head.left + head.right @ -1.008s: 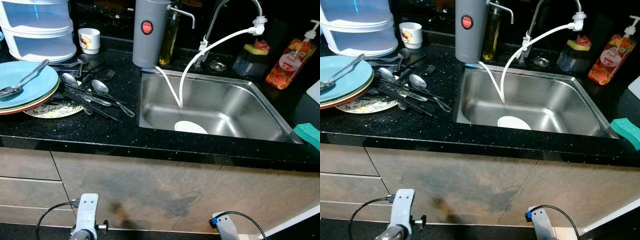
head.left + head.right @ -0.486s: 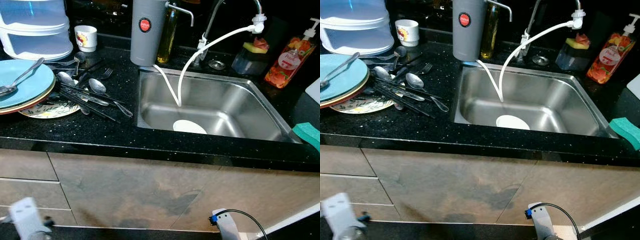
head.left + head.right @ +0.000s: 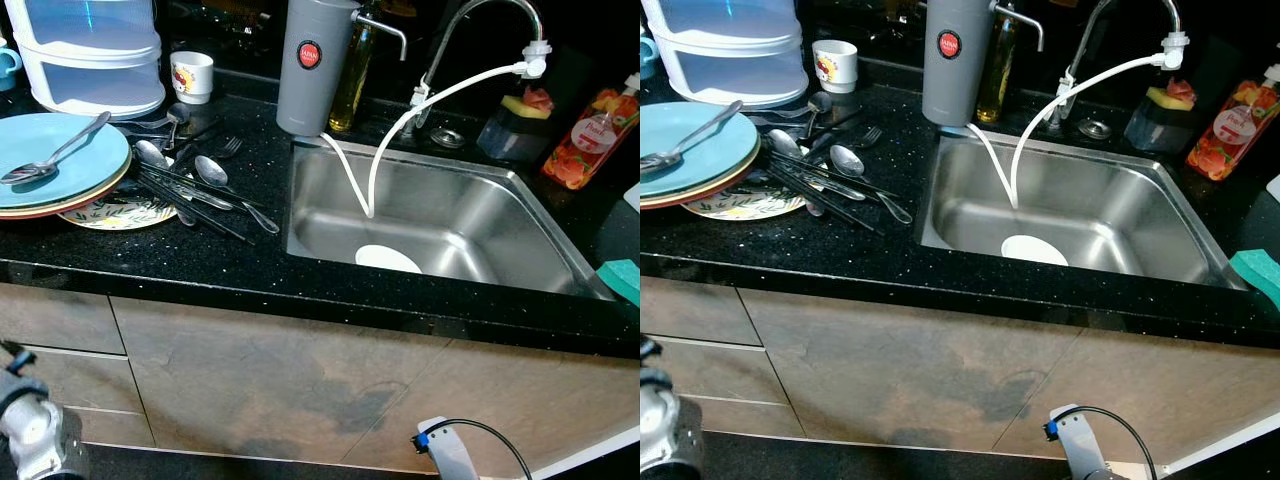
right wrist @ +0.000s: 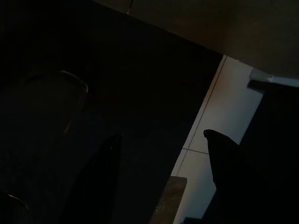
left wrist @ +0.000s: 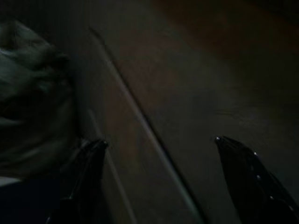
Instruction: Kitchen organization
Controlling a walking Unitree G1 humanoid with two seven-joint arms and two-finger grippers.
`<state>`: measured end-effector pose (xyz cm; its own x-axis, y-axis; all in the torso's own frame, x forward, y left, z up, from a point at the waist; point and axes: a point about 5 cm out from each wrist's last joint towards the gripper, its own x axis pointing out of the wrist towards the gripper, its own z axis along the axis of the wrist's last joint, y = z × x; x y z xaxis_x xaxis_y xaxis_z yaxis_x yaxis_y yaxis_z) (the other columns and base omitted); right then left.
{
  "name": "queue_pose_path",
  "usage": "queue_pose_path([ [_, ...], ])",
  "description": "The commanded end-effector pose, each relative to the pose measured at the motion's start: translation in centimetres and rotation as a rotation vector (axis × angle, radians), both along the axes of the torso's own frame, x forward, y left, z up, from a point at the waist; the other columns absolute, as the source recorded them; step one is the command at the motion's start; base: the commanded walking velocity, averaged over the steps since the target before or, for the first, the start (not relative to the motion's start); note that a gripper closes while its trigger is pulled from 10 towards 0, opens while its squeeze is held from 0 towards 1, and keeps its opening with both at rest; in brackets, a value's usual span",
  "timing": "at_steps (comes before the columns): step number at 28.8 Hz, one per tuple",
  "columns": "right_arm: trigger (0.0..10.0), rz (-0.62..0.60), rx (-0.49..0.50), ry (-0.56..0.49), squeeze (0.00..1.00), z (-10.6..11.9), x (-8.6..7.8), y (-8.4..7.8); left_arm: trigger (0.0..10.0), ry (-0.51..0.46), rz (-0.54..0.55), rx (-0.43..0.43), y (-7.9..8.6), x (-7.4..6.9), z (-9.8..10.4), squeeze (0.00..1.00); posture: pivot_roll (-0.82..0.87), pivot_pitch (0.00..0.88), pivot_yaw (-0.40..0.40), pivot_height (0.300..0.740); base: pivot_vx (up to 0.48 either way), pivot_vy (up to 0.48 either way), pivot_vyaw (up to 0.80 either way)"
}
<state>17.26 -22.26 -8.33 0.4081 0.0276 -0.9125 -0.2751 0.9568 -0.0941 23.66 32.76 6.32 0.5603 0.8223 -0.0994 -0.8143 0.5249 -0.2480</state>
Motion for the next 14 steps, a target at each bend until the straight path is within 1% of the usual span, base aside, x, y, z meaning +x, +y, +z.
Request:
queue_pose_path([
  [1,10.0,0.004,-0.015,0.008,0.00,0.1,0.0,-0.4,10.0,-0.003,-0.156,-0.032,-2.0,1.1,-0.5,0.00,0.18,0.000,-0.145,0.740,0.000,0.000,0.00],
  [3,10.0,0.007,-0.016,0.010,0.00,0.1,0.0,-0.4,10.0,-0.041,-0.416,-0.043,-4.6,2.6,-0.2,0.00,0.18,0.000,-0.142,0.740,0.000,0.000,0.00],
  [4,10.0,0.007,-0.017,0.011,0.00,0.1,0.0,-0.4,10.0,-0.036,-0.568,-0.035,-6.4,3.1,0.0,0.00,0.18,0.000,-0.142,0.740,0.000,0.000,0.00],
  [5,10.0,0.007,-0.017,0.011,0.00,0.1,0.0,-0.4,10.0,-0.031,-0.659,-0.034,-7.5,3.3,0.0,0.00,0.17,0.000,-0.136,0.740,0.000,0.000,0.00],
  [6,10.0,0.007,-0.017,0.011,0.00,0.1,0.0,-0.4,10.0,-0.031,-0.659,-0.034,-7.5,3.3,0.0,0.00,0.17,0.000,-0.136,0.740,0.000,0.000,0.00],
  [8,10.0,0.008,-0.019,0.012,0.00,0.1,-0.1,-0.4,10.0,-0.043,-0.883,-0.060,-10.4,3.2,0.4,0.00,0.17,0.000,-0.137,0.740,0.000,0.000,0.00],
  [9,10.0,0.008,-0.020,0.013,0.00,0.1,-0.1,-0.4,10.0,-0.049,-0.954,-0.076,-11.3,3.1,0.5,0.00,0.17,0.000,-0.137,0.740,0.000,0.000,0.00],
  [11,10.0,0.013,-0.024,0.015,0.00,0.1,-0.1,-0.4,10.0,-0.036,-1.179,-0.113,-13.8,2.4,0.7,0.00,0.17,0.000,-0.137,0.740,0.000,0.000,0.00],
  [13,10.0,0.015,-0.026,0.016,0.00,0.1,-0.1,-0.4,10.0,0.006,-1.342,-0.122,-15.5,1.4,0.5,0.00,0.17,0.000,-0.137,0.740,0.000,0.000,0.00],
  [14,10.0,0.015,-0.026,0.016,0.00,0.1,-0.1,-0.4,10.0,0.006,-1.342,-0.122,-15.5,1.4,0.5,0.00,0.17,0.000,-0.137,0.740,0.000,0.000,0.00],
])
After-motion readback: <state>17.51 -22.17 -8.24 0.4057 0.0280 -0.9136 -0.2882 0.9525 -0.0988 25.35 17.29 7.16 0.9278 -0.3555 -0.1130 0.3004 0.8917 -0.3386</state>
